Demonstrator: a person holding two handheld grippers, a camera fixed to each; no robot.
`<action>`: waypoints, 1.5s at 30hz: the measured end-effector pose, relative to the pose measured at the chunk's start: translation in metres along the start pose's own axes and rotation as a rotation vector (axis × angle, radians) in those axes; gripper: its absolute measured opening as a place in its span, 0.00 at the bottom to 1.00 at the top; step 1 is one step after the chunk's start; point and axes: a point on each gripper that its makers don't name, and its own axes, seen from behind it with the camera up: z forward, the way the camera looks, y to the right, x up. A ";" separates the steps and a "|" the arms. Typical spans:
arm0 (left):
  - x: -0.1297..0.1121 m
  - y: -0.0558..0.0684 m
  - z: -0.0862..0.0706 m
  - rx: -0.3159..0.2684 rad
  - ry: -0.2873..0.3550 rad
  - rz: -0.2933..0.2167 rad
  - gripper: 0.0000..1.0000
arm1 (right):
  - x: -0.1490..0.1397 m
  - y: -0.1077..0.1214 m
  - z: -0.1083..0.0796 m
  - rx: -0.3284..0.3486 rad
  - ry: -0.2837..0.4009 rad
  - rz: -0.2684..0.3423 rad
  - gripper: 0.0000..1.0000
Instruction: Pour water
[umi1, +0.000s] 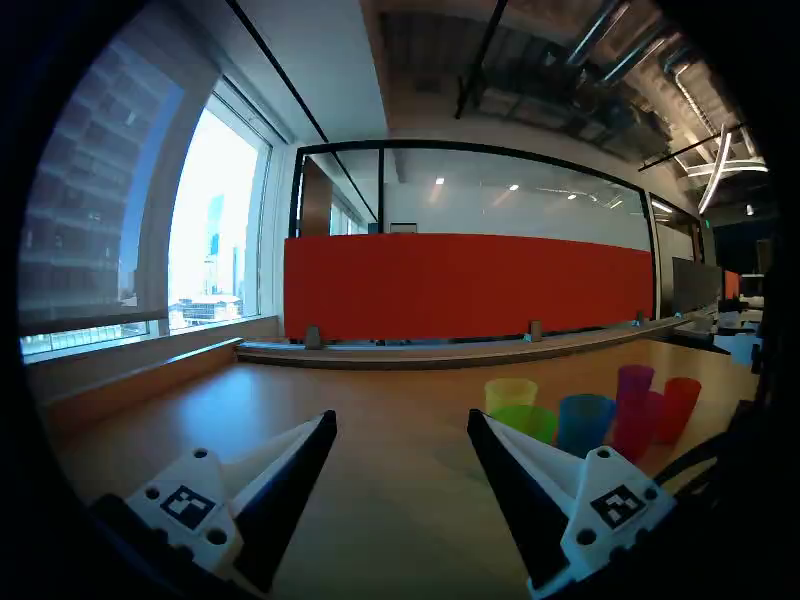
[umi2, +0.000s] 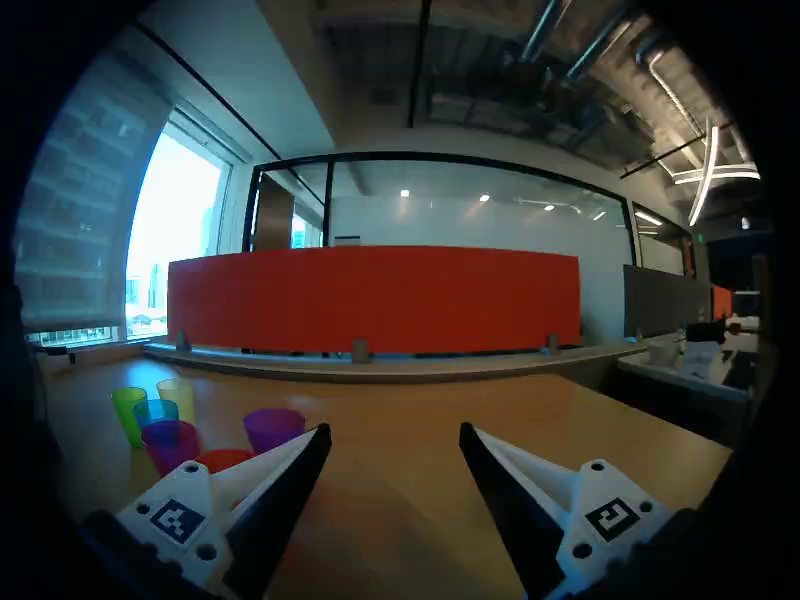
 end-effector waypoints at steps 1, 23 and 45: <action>0.000 0.000 0.000 0.000 0.000 0.000 0.98 | 0.000 0.000 0.000 0.000 0.000 0.000 1.00; 0.002 0.000 0.000 0.000 0.000 0.001 0.97 | -0.001 -0.001 0.000 0.000 0.000 0.000 1.00; 0.015 0.002 -0.004 -0.004 0.020 0.015 0.97 | 0.014 -0.003 0.000 0.005 -0.009 -0.065 1.00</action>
